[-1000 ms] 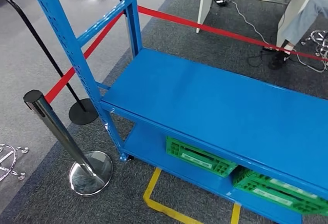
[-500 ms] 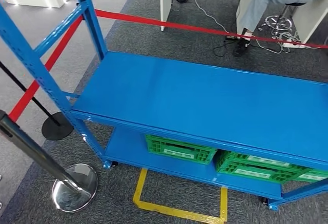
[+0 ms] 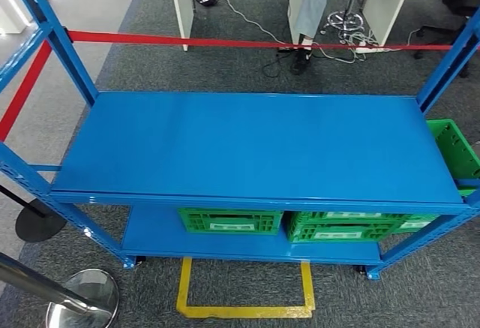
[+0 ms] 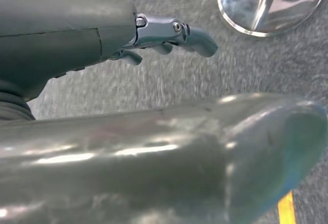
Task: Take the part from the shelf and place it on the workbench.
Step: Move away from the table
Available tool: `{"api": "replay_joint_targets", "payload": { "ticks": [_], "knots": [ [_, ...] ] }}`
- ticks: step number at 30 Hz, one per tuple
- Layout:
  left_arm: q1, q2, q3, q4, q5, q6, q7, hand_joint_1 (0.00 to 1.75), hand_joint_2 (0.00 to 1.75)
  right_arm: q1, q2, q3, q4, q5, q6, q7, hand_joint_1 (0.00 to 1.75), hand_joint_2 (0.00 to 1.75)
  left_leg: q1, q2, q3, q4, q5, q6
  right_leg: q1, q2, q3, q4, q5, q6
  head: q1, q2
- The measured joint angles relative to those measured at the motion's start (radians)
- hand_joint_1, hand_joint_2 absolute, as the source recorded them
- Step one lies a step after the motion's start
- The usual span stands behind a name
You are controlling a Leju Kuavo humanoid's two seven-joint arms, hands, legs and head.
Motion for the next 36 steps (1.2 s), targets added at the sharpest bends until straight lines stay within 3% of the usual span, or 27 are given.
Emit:
{"api": "replay_joint_targets", "payload": {
  "ticks": [1,5,10,16,20,22,26,36],
  "knots": [
    [-0.007,0.004,-0.011,0.0,0.009,0.007,-0.001,0.0,0.0,0.001,0.0,0.0,0.0,0.045,0.007,-0.008,0.0,0.0,0.0,0.004,0.001,-0.009,-0.001,0.0,-0.001,0.006,-0.002,0.001,-0.001,0.003,0.0,0.0],
    [-0.027,0.012,-0.038,0.0,0.01,0.02,0.013,0.0,0.0,0.0,-0.001,-0.006,0.001,0.227,0.053,-0.051,0.0,0.0,-0.002,0.011,0.0,-0.018,0.006,-0.008,-0.004,0.011,-0.003,-0.006,0.006,-0.02,0.002,0.0],
    [-0.032,0.012,-0.042,0.0,-0.009,0.022,0.033,0.0,0.0,-0.008,-0.001,-0.018,0.005,0.28,0.074,-0.073,0.0,0.0,-0.005,0.011,0.001,-0.017,0.005,0.004,-0.006,0.008,-0.003,-0.018,0.007,-0.004,0.002,0.0],
    [-0.032,0.012,-0.043,0.0,-0.01,0.022,0.035,0.0,0.0,-0.015,-0.001,-0.024,0.007,0.283,0.075,-0.074,0.0,0.0,-0.006,0.011,0.001,-0.016,0.004,0.006,-0.009,0.008,-0.003,-0.019,0.008,0.012,0.002,0.0],
    [-0.031,0.012,-0.041,0.0,-0.038,0.022,0.045,0.0,1.75,-0.016,-0.001,-0.024,0.009,0.273,0.073,-0.072,0.0,1.75,-0.006,0.011,0.001,-0.016,0.004,0.006,-0.008,0.008,-0.003,-0.018,0.008,0.012,0.001,0.0],
    [-0.029,0.009,-0.029,0.002,-0.06,0.019,0.062,0.0,1.75,-0.02,-0.001,-0.021,0.016,0.252,0.069,-0.07,0.0,1.75,-0.005,0.011,0.001,-0.016,0.004,0.006,-0.008,0.008,-0.002,-0.017,0.008,0.012,0.001,0.0],
    [-0.03,-0.008,0.041,0.029,-0.088,-0.018,0.078,0.0,0.0,-0.041,-0.01,0.007,0.07,0.211,0.06,-0.076,0.0,0.0,-0.004,0.011,0.001,-0.016,0.005,0.005,-0.007,0.007,-0.001,-0.014,0.008,0.012,0.001,0.0],
    [-0.054,-0.069,0.21,0.153,-0.155,-0.165,0.079,0.0,0.0,-0.11,-0.066,0.122,0.255,0.136,0.026,-0.126,0.0,0.0,-0.003,0.01,0.002,-0.016,0.005,0.003,-0.005,0.006,-0.005,-0.012,0.007,0.011,0.001,0.0]
  ]
}}
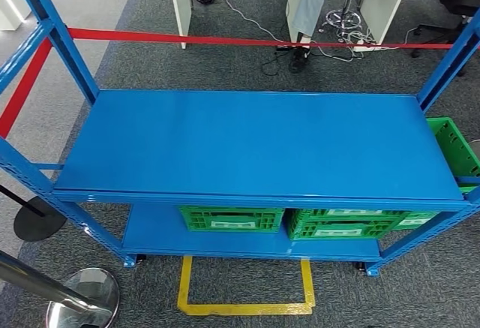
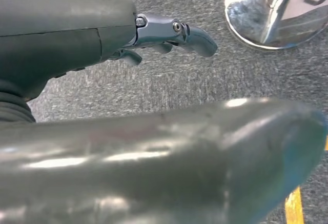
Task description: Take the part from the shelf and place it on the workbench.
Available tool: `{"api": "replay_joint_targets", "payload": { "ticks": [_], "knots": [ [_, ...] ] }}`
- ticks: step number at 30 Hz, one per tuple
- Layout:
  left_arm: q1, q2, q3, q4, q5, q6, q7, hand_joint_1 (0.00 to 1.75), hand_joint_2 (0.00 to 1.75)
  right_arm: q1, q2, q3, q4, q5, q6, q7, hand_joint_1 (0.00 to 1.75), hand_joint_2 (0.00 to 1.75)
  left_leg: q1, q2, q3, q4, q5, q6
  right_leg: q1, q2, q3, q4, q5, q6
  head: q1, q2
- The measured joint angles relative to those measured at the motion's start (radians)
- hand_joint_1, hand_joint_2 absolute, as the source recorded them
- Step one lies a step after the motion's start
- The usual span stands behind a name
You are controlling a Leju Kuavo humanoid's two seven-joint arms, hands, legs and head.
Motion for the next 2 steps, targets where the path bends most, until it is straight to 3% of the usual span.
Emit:
{"api": "replay_joint_targets", "payload": {
  "ticks": [2],
  "knots": [
    [-0.005,-0.01,0.025,0.023,-0.01,-0.022,0.0,0.0,0.0,-0.01,-0.01,0.019,0.03,-0.011,-0.006,-0.008,0.0,0.0,0.0,0.0,0.0,0.0,0.0,0.0,0.0,0.0,0.002,0.0,0.0,0.0,0.0,0.0]
  ]
}}
